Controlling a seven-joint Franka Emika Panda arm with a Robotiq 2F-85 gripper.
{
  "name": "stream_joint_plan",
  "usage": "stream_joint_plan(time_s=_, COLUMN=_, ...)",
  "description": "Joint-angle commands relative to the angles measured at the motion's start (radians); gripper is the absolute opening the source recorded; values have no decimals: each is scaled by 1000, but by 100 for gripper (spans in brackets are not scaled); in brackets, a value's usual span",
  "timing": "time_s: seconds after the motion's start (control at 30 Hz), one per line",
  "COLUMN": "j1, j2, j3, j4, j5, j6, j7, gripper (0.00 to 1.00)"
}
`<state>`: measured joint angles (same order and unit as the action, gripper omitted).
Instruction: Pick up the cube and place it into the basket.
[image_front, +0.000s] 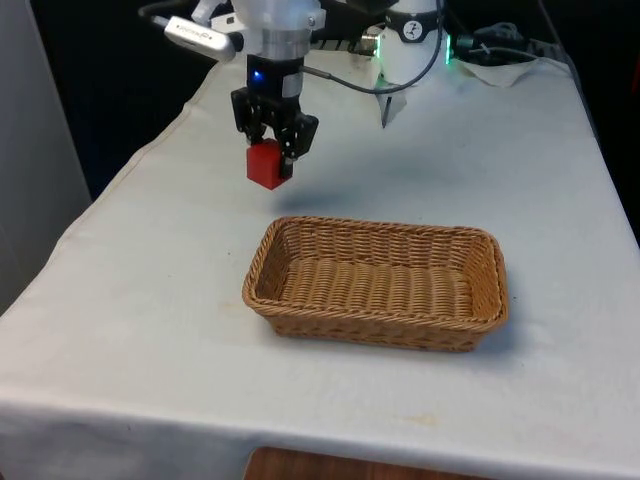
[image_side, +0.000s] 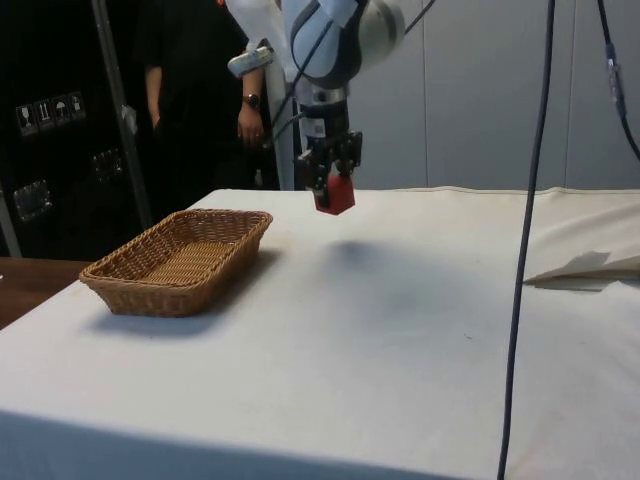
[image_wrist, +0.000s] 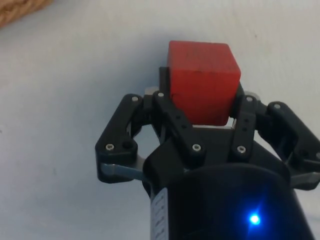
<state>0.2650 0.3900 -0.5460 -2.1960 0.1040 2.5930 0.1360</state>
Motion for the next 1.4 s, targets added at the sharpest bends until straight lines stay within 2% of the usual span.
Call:
stream_joint_plan(time_s=0.0, j1=2, j2=6, j3=4, j4=15, j5=3, j6=-14, j7=7, gripper=1)
stream_joint_plan(time_s=0.2, j1=4, j2=13, j3=15, j4=70, j5=1, j6=-53, j7=29, gripper=1)
stream_joint_plan(time_s=0.23, j1=2, j2=17, j3=15, j4=64, j5=0, j6=-41, j7=25, gripper=1)
stream_joint_plan(time_s=0.5, j1=21, j2=-2, j3=13, j4=128, j5=-10, j6=-121, j7=56, gripper=1)
stream_joint_plan(time_s=0.53, j1=13, j2=1, j3=17, j4=124, j5=-3, j6=-111, j7=44, gripper=1)
stream_joint_plan(time_s=0.57, j1=23, j2=-2, j3=14, j4=134, j5=-10, j6=-127, j7=60, gripper=1)
stream_joint_plan(time_s=0.77, j1=29, j2=-1, j3=30, j4=179, j5=-16, j6=-163, j7=90, gripper=1)
stream_joint_plan(time_s=0.8, j1=24, j2=-2, j3=36, j4=179, j5=-11, j6=-158, j7=83, gripper=1)
stream_joint_plan(time_s=0.83, j1=30, j2=1, j3=35, j4=193, j5=-17, j6=-173, j7=98, gripper=1)
stream_joint_plan(time_s=0.9, j1=32, j2=4, j3=41, j4=208, j5=-17, j6=-184, j7=107, gripper=1)
stream_joint_plan(time_s=1.1, j1=29, j2=10, j3=58, j4=239, j5=-13, j6=-198, j7=117, gripper=1)
stream_joint_plan(time_s=1.13, j1=32, j2=18, j3=58, j4=253, j5=-15, j6=-210, j7=127, gripper=1)
stream_joint_plan(time_s=1.37, j1=29, j2=53, j3=78, j4=314, j5=-13, j6=-223, j7=148, gripper=1)
